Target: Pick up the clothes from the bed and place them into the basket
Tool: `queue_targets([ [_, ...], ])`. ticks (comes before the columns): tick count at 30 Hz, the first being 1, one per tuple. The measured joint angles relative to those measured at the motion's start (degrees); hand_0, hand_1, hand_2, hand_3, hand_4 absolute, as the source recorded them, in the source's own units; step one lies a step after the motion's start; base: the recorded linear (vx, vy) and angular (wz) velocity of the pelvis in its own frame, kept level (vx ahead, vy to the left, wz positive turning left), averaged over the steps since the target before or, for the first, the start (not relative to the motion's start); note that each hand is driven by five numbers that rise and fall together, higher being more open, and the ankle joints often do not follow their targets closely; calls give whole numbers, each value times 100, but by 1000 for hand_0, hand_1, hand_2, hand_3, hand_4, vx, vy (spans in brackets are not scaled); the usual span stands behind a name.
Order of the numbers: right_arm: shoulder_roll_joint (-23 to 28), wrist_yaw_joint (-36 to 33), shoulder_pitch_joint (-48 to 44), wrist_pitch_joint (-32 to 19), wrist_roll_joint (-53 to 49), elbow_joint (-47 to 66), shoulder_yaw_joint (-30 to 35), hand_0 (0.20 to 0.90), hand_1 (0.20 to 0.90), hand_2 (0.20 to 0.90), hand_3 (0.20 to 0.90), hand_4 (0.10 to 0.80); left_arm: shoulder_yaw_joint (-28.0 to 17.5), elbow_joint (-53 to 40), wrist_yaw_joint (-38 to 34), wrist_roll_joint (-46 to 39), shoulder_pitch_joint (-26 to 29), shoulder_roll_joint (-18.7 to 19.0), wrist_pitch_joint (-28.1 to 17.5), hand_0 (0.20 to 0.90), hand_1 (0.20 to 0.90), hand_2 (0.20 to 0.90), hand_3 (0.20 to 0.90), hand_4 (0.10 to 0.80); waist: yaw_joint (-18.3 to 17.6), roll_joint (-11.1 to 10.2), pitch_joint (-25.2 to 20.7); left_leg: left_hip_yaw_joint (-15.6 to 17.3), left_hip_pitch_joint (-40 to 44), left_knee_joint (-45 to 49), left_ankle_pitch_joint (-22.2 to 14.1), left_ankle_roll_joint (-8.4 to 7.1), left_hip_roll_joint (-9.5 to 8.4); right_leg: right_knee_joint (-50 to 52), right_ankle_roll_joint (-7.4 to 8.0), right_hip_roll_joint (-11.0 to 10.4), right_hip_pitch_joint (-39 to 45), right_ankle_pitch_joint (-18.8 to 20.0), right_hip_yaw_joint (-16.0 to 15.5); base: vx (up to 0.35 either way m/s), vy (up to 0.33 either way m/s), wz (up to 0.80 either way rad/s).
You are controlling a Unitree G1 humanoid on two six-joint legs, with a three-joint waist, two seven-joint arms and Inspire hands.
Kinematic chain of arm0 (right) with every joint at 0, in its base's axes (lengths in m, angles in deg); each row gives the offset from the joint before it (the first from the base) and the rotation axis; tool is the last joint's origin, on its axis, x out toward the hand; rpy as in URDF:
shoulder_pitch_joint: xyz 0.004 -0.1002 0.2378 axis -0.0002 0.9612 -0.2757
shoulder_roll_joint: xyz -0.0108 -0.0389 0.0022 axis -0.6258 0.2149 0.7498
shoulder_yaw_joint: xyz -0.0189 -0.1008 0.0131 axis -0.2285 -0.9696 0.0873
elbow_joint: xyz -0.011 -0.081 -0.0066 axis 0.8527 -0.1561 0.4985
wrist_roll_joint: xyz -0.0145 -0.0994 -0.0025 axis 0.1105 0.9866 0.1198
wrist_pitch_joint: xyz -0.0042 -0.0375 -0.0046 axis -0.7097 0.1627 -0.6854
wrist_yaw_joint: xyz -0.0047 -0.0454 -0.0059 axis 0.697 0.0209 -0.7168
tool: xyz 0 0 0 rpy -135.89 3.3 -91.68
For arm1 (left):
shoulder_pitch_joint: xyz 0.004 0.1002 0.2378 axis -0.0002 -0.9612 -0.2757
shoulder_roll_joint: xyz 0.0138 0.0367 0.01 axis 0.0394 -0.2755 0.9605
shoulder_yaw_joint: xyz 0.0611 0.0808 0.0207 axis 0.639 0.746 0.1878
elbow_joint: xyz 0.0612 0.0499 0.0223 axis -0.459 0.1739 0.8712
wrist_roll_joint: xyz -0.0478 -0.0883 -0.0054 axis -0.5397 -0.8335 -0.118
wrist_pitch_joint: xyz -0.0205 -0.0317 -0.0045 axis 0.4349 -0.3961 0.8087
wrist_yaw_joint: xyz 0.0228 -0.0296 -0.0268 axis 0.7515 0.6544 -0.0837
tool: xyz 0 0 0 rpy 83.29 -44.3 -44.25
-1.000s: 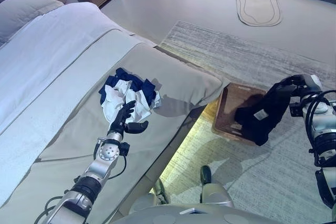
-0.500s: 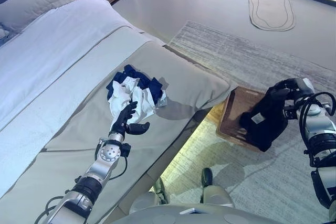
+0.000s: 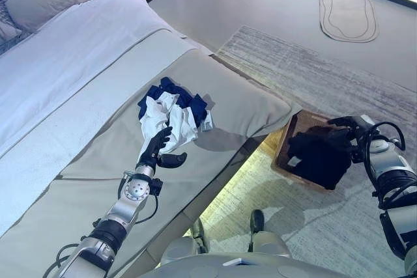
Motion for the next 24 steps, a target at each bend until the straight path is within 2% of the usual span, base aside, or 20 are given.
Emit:
queue_targets([
  [12,0,43,0,-2,-5,1,1,900,900,900,900,800,0,-1,20,1,0,1,1,900,900,900,900,800,3,-146,-37,-9,36,-1,0,0,0,0,0,4,41,0,-7,0,0,0],
  [24,-1,-224,2,-118,-111,324,6,900,900,900,900,800,-3,-142,-74,0,-94,3,92,900,900,900,900,800,139,-157,-40,-168,44,0,19,-7,-4,-1,0,-1,134,-2,-158,25,11,7],
])
